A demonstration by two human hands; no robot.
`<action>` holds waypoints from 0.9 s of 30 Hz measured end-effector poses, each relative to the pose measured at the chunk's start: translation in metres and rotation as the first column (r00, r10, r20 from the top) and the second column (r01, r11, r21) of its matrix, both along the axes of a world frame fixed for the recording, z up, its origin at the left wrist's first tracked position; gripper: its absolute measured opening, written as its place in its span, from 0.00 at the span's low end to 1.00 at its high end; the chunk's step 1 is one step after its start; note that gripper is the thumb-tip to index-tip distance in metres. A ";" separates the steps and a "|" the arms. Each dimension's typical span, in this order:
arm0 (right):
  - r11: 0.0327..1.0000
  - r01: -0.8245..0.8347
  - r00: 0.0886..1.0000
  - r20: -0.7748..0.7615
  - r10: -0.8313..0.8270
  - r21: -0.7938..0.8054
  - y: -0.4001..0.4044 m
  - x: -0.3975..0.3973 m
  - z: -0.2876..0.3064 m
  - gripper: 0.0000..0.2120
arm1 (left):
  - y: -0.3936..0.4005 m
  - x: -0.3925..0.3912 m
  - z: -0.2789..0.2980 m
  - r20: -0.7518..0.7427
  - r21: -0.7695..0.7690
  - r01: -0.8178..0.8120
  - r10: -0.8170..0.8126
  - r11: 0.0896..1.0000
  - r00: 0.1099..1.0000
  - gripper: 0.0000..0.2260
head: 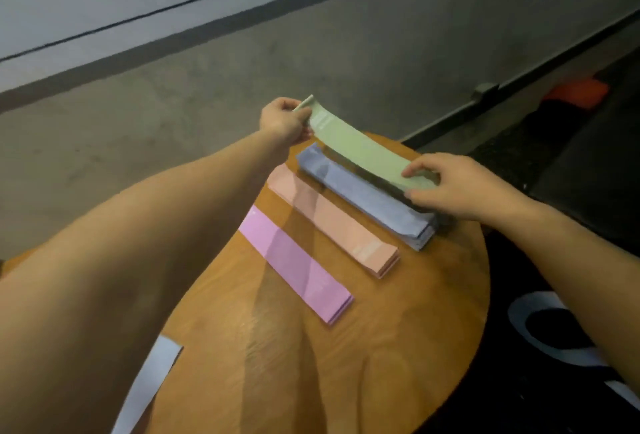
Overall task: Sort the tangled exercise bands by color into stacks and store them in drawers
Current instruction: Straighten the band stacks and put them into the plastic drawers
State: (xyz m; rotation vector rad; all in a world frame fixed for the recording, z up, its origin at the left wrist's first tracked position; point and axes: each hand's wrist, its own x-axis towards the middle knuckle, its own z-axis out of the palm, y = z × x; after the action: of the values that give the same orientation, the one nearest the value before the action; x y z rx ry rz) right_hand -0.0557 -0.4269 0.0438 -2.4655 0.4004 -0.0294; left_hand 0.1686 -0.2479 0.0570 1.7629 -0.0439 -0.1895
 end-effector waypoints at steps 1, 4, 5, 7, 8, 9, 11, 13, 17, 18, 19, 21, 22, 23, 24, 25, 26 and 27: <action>0.999 0.019 1.000 -0.011 -0.019 -0.042 -0.007 0.005 -0.002 0.18 | -0.010 0.009 -0.007 0.012 0.048 0.013 -0.014 0.999 1.000 0.08; 0.985 0.023 0.997 -0.066 -0.035 -0.169 -0.024 0.018 -0.012 0.20 | -0.034 0.033 -0.031 0.132 0.263 0.058 -0.095 0.963 0.987 0.06; 0.978 0.009 0.995 -0.096 -0.030 -0.209 -0.028 0.022 -0.016 0.20 | -0.039 0.039 -0.039 0.164 0.327 0.078 -0.138 0.942 0.977 0.05; 0.961 -0.015 0.988 -0.152 -0.028 -0.275 -0.035 0.027 -0.024 0.22 | -0.047 0.050 -0.055 0.183 0.418 0.103 -0.195 0.902 0.963 0.05; 0.948 -0.027 0.985 -0.170 -0.029 -0.316 -0.038 0.028 -0.028 0.23 | -0.049 0.054 -0.062 0.188 0.458 0.107 -0.213 0.883 0.959 0.05; 0.932 -0.044 0.982 -0.187 -0.026 -0.359 -0.039 0.029 -0.032 0.24 | -0.052 0.058 -0.068 0.192 0.495 0.101 -0.222 0.863 0.956 0.04; 0.911 -0.068 0.981 -0.195 -0.014 -0.406 -0.039 0.029 -0.039 0.26 | -0.055 0.062 -0.076 0.220 0.550 0.075 -0.230 0.832 0.948 0.03; 0.932 -0.053 0.987 -0.161 -0.006 -0.359 -0.040 0.027 -0.043 0.26 | -0.055 0.064 -0.080 0.257 0.587 0.042 -0.235 0.809 0.937 0.03; 0.970 -0.006 0.988 -0.150 -0.032 -0.243 -0.039 0.021 -0.047 0.26 | -0.055 0.063 -0.087 0.210 0.567 0.094 -0.254 0.818 0.944 0.08; 0.967 -0.002 0.989 -0.144 -0.036 -0.254 -0.038 0.021 -0.048 0.25 | -0.055 0.063 -0.087 0.201 0.555 0.108 -0.259 0.825 0.945 0.10; 0.963 0.000 0.990 -0.134 -0.038 -0.271 -0.036 0.020 -0.048 0.24 | -0.056 0.062 -0.086 0.200 0.543 0.117 -0.263 0.832 0.944 0.11; 0.951 -0.005 0.993 -0.115 -0.032 -0.309 -0.034 0.019 -0.047 0.22 | -0.056 0.060 -0.083 0.213 0.542 0.119 -0.273 0.832 0.938 0.11; 0.946 -0.009 0.993 -0.117 -0.031 -0.324 -0.032 0.019 -0.046 0.21 | -0.056 0.058 -0.080 0.229 0.551 0.112 -0.278 0.827 0.933 0.11; 0.941 -0.013 0.992 -0.123 -0.031 -0.338 -0.031 0.018 -0.045 0.22 | -0.056 0.056 -0.078 0.246 0.559 0.104 -0.284 0.823 0.927 0.10; 0.938 -0.017 0.991 -0.132 -0.031 -0.346 -0.030 0.018 -0.043 0.23 | -0.055 0.055 -0.075 0.259 0.565 0.098 -0.289 0.819 0.922 0.10; 0.938 -0.019 0.990 -0.140 -0.031 -0.346 -0.029 0.019 -0.042 0.25 | -0.054 0.052 -0.073 0.274 0.576 0.092 -0.298 0.812 0.914 0.10; 0.940 -0.018 0.989 -0.144 -0.033 -0.339 -0.027 0.018 -0.039 0.27 | -0.052 0.050 -0.069 0.292 0.587 0.085 -0.309 0.805 0.905 0.11; 0.943 -0.011 0.990 -0.138 -0.037 -0.334 -0.025 0.018 -0.036 0.28 | -0.049 0.047 -0.065 0.306 0.592 0.082 -0.317 0.802 0.898 0.11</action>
State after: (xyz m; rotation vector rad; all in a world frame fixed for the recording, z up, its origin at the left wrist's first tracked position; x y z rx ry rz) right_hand -0.0380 -0.4523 0.0074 -2.8110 0.5089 0.0809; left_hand 0.2152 -0.2968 -0.0078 2.3781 -0.5239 0.0078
